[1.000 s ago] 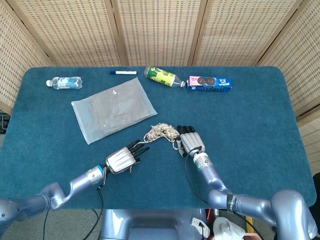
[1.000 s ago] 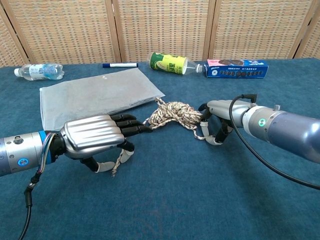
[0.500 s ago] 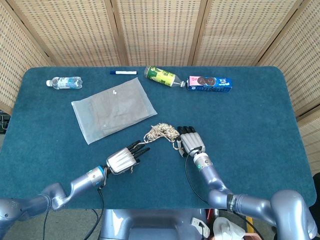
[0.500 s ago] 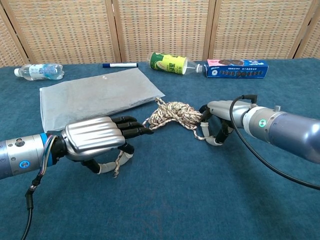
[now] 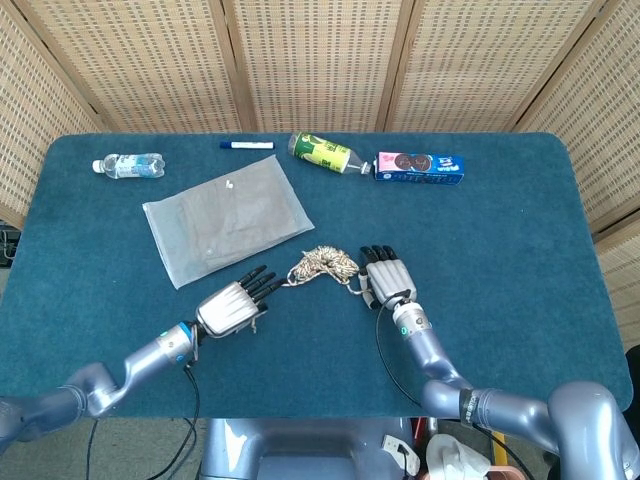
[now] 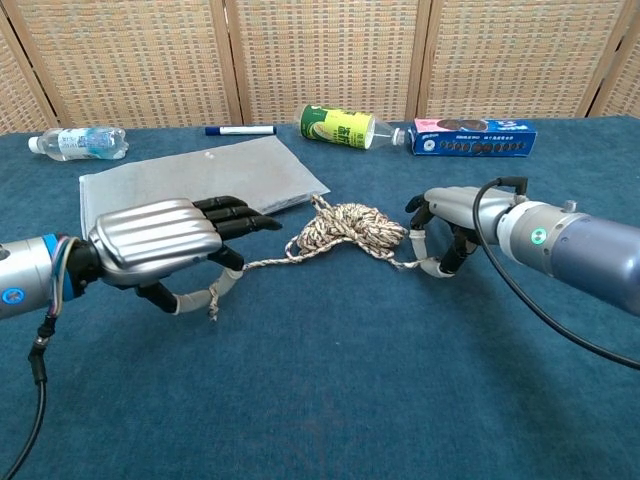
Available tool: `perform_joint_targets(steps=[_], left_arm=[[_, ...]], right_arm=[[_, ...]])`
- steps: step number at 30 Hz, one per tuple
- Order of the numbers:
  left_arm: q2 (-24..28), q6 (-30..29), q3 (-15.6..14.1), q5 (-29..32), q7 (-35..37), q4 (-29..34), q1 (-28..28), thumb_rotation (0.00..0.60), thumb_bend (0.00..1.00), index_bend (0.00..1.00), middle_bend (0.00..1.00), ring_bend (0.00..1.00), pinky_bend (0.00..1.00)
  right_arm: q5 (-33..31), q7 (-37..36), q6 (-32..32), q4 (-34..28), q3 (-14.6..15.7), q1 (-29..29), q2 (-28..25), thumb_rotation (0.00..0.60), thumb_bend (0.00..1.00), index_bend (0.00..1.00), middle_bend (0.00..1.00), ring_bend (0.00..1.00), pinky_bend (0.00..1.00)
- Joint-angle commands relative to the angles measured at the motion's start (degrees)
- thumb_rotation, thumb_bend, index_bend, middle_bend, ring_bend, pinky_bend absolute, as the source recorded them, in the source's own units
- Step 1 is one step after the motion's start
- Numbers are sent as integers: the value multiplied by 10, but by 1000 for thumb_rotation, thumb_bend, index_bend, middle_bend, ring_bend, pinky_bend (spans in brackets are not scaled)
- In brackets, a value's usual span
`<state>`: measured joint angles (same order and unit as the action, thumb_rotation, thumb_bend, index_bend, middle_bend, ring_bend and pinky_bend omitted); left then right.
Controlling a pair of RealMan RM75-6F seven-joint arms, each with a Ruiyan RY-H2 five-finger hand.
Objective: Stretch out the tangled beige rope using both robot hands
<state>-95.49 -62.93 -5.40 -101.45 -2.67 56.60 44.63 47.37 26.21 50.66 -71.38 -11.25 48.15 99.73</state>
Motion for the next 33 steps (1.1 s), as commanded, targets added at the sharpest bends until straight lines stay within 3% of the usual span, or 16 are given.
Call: perform_joint_targets(steps=[1,6,9,20,30,31,32,33], left_arm=[[32,-23,-4,-2,-15,2,-12,600,539,779,0,0,0],[82,-43,-15,7,-19,-10,-39,600,541,779,0,0,0],[111,-57,-19,27,-4,-50,-68,600,542,779,0,0,0],[102,-60,-22,41,63,-150,-97,600,541,779,0,0,0],[85,-64,-24,37,84,-180,-102,600,542,779,0,0,0],[85,-63,-24,36,86,-179,-102,600,524,738,0,0,0],[87,-63,-25,37,94,-174,-103,600,434,605,0,0,0],[89,-63,-25,38,98,-170,-104,600,346,458,0,0,0]], right_arm=[[15,-2,12,-2,5,-8,-9,600,461,679,73,0,0],[41,0,41,11,13,-22,-27,600,461,680,77,0,0],[47,12,61,42,20,-38,-49,600,461,680,77,0,0],[49,23,59,69,28,-72,-94,600,461,680,77,0,0],[45,7,42,78,22,-87,-96,600,461,678,77,0,0],[47,7,43,78,21,-88,-96,600,458,651,78,0,0],[51,5,43,72,22,-90,-99,600,403,543,68,0,0],[53,3,44,67,21,-91,-101,600,285,366,45,0,0]])
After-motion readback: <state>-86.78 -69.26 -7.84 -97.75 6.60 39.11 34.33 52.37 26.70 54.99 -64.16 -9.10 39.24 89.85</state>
